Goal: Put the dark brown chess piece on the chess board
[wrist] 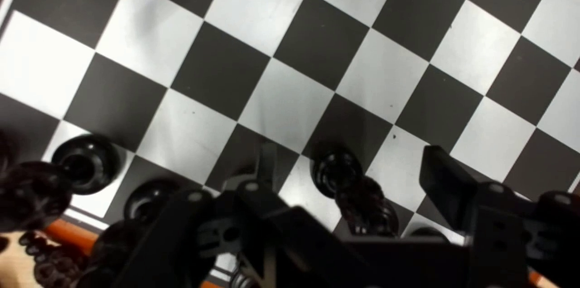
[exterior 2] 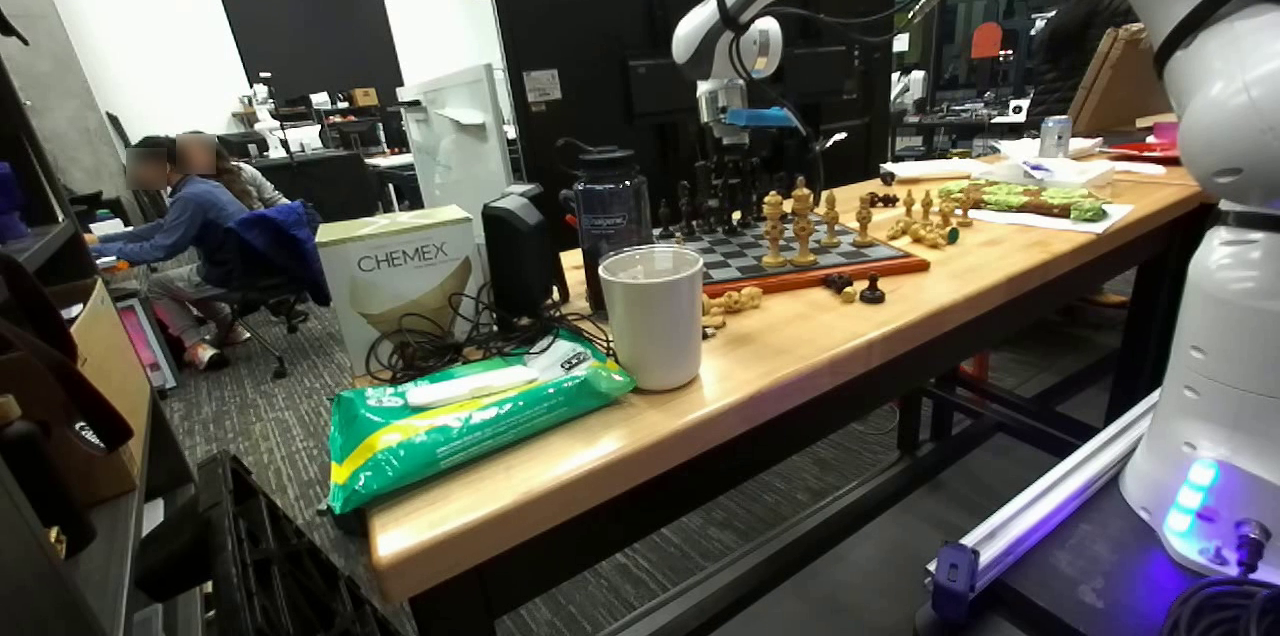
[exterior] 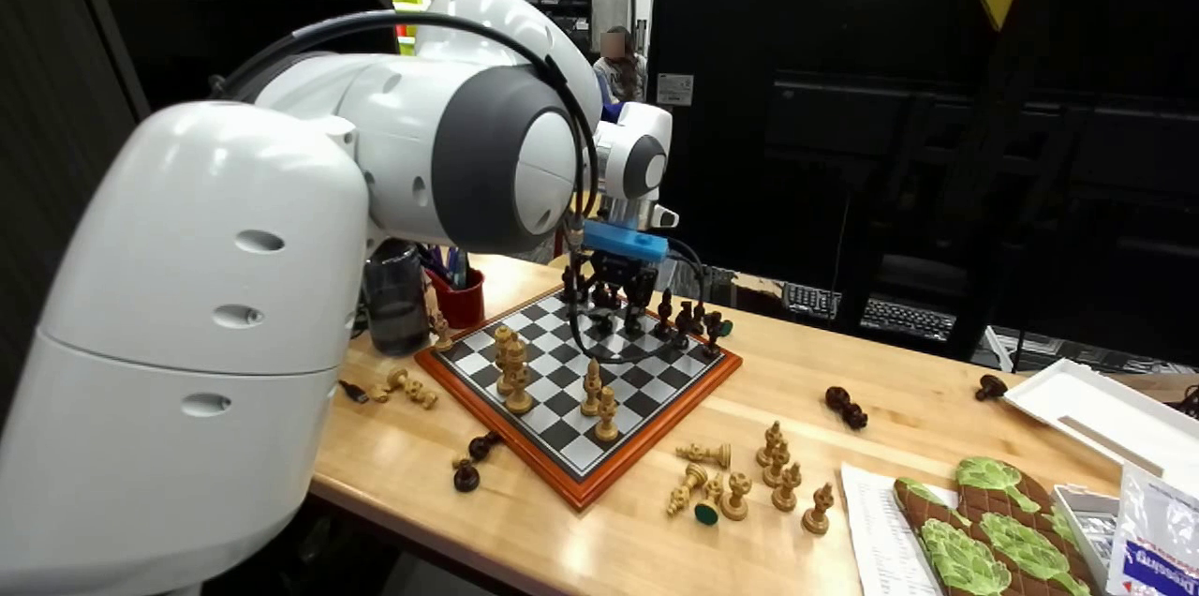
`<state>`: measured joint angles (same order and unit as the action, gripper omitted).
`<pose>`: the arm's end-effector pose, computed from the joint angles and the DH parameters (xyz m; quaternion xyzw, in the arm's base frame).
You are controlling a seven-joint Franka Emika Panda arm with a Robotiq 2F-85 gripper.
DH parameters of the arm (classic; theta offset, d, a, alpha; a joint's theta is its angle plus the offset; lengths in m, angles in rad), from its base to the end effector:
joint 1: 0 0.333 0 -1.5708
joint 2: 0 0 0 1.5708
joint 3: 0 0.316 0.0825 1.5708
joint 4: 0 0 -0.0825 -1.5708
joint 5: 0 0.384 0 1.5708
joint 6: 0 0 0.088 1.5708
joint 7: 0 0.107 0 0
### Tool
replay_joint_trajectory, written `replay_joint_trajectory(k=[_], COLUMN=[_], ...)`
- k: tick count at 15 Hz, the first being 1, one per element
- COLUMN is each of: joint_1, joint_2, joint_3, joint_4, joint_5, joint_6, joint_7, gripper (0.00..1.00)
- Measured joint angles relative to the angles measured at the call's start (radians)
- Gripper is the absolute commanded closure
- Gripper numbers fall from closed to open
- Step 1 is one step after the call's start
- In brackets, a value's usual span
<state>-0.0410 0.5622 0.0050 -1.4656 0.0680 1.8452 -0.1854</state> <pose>0.6862 -0.0199 0.3400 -0.9934 -0.0619 0.0869 0.0430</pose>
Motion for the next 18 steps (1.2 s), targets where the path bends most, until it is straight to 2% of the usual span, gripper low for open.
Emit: replay_joint_trajectory(k=[18], joint_1=[0.001], joint_2=[-0.066], joint_3=[0.0], joint_4=[-0.014], joint_5=[0.002], joint_6=[-0.039], joint_7=[0.089], gripper=[0.0])
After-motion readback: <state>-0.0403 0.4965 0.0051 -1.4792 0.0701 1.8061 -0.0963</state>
